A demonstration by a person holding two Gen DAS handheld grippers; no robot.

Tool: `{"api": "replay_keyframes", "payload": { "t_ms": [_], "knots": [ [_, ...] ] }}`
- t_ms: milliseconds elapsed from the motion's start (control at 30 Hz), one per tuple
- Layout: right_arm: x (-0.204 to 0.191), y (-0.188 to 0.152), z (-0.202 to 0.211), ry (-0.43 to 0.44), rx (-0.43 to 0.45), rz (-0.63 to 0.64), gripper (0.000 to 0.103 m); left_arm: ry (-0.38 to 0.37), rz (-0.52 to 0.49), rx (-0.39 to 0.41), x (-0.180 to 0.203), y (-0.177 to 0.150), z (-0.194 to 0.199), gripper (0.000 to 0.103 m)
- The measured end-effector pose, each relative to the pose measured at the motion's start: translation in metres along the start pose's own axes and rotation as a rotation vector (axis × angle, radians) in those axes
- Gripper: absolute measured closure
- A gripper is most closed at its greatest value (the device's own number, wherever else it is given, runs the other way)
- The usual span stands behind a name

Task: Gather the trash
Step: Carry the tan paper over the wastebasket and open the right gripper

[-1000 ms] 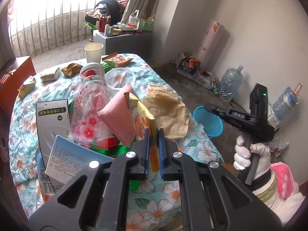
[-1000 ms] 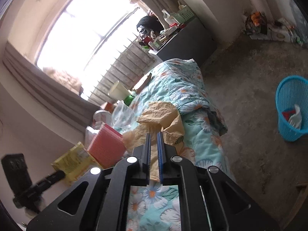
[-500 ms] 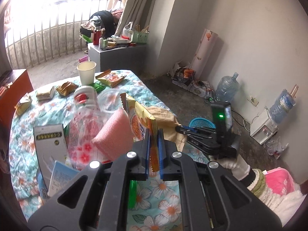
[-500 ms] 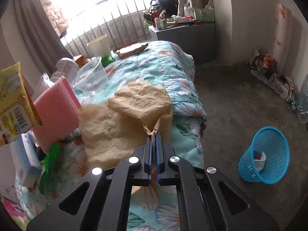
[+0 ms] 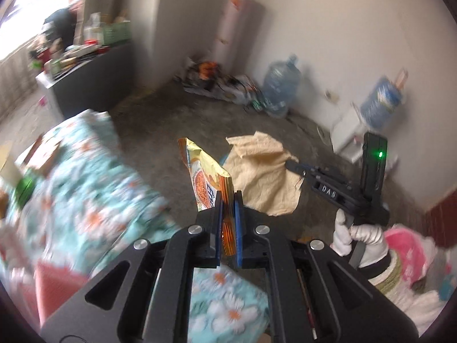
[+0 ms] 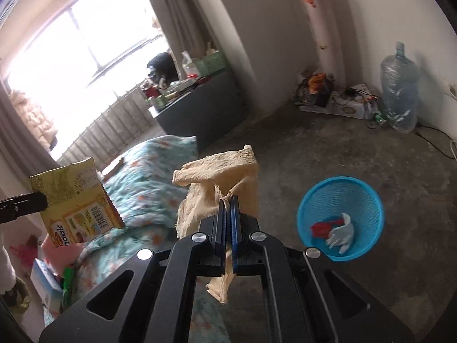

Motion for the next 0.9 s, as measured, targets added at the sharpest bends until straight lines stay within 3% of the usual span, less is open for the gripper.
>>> {"api": "replay_keyframes", "payload": {
  "t_ms": [167, 333, 433, 533, 633, 700, 900],
  "knots": [
    [0.1, -0.014, -0.032, -0.127, -0.056, -0.16, 0.1, -0.036, -0.197, -0.115, 0.055, 0.003, -0.111, 0.097],
    [0.173, -0.042, -0.09, -0.174, -0.156, -0.322, 0.1, -0.049, -0.335, -0.208, 0.096, -0.021, -0.227, 0.097],
    [0.201, -0.059, -0.126, -0.176, -0.216, -0.397, 0.097, -0.053, -0.366, -0.274, 0.108, -0.042, -0.286, 0.096],
    [0.227, -0.078, -0.16, -0.201, -0.275, -0.436, 0.097, -0.026, -0.327, -0.32, 0.108, -0.057, -0.336, 0.088],
    [0.245, -0.095, -0.179, -0.241, -0.313, -0.466, 0.093, -0.004, -0.296, -0.307, 0.106, -0.06, -0.359, 0.078],
    [0.254, -0.103, -0.185, -0.269, -0.324, -0.474, 0.065, 0.001, -0.287, -0.289, 0.107, -0.057, -0.361, 0.066],
    [0.257, -0.1, -0.179, -0.28, -0.298, -0.451, 0.052, -0.006, -0.283, -0.249, 0.104, -0.038, -0.341, 0.057]
  ]
}}
Point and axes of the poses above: each gripper's, at about its wrist camera, not at the fingertips, and z roughly against the way its jaws point, x to its right, y to its top, the point moved 9 cm from there along -z, roughly the way its jaws point, and after that the axes turned 13 degrees about x, right-handed, at the moved point
